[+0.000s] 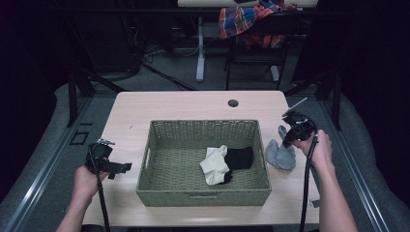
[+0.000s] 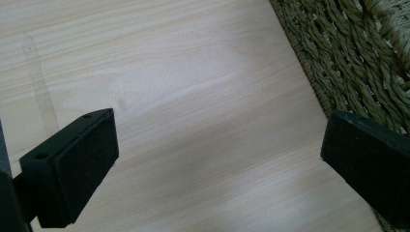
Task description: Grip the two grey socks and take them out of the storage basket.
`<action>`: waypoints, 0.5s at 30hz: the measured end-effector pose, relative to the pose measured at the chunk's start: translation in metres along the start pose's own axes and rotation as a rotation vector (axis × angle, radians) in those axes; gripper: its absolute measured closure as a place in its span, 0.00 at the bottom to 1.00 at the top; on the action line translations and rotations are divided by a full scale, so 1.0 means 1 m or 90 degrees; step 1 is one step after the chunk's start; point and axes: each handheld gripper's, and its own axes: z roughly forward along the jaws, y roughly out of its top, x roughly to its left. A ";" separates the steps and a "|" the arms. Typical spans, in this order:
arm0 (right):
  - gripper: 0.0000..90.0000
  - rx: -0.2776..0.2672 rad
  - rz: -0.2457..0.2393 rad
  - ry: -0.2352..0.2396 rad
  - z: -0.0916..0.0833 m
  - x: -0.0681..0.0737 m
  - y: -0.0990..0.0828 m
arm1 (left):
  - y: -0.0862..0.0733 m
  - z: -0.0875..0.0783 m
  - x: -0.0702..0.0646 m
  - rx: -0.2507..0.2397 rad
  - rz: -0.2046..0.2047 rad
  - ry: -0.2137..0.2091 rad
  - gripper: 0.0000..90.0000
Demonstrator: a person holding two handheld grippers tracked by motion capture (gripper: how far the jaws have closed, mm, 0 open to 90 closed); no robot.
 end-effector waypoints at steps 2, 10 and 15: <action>0.93 0.000 0.003 0.000 0.006 0.000 0.000 | 0.000 0.000 0.000 0.000 0.000 0.000 0.00; 0.93 0.008 0.000 -0.009 0.026 0.002 0.003 | 0.000 0.000 0.000 0.000 0.000 -0.001 0.00; 0.92 0.010 -0.005 -0.015 0.038 0.002 0.005 | 0.000 0.001 0.000 0.002 0.000 -0.002 0.00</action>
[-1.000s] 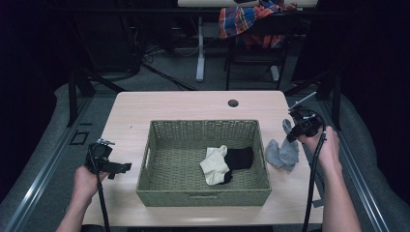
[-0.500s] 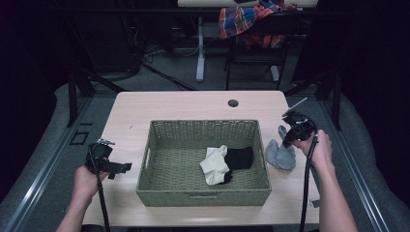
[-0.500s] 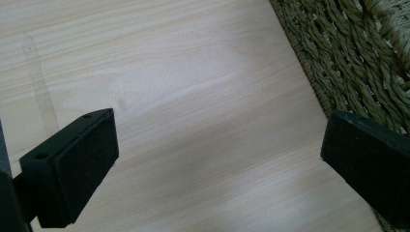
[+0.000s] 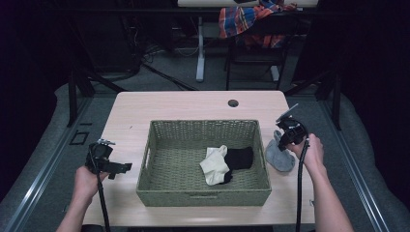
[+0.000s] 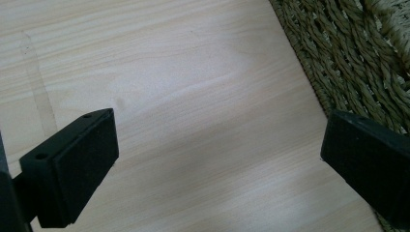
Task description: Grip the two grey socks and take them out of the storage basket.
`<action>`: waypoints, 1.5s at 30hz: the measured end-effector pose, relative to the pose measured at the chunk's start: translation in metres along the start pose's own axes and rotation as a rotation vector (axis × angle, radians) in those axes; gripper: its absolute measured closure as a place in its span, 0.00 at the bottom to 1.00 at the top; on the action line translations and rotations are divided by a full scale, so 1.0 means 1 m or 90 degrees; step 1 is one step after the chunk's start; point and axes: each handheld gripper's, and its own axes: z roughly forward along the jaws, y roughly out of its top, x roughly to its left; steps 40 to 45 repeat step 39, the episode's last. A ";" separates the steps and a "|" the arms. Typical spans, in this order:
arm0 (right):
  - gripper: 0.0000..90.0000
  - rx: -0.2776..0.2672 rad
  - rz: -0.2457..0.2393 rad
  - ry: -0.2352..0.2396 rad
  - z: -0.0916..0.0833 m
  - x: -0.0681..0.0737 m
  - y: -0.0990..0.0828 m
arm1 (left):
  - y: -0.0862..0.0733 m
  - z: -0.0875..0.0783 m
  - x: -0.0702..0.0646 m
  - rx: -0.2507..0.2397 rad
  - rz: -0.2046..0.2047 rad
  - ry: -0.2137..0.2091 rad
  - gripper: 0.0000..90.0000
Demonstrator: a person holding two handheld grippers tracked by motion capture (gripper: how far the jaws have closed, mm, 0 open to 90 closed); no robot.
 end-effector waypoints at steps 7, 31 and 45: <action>0.81 -0.002 0.004 0.009 0.014 -0.004 0.001 | 0.000 0.000 0.000 -0.001 0.000 0.000 0.00; 0.07 -0.135 -0.001 0.032 -0.056 0.014 -0.031 | 0.001 -0.003 0.001 -0.006 0.000 -0.001 0.00; 0.00 -0.161 -0.029 0.045 -0.056 0.029 -0.061 | 0.001 -0.002 0.000 -0.011 -0.001 0.000 0.00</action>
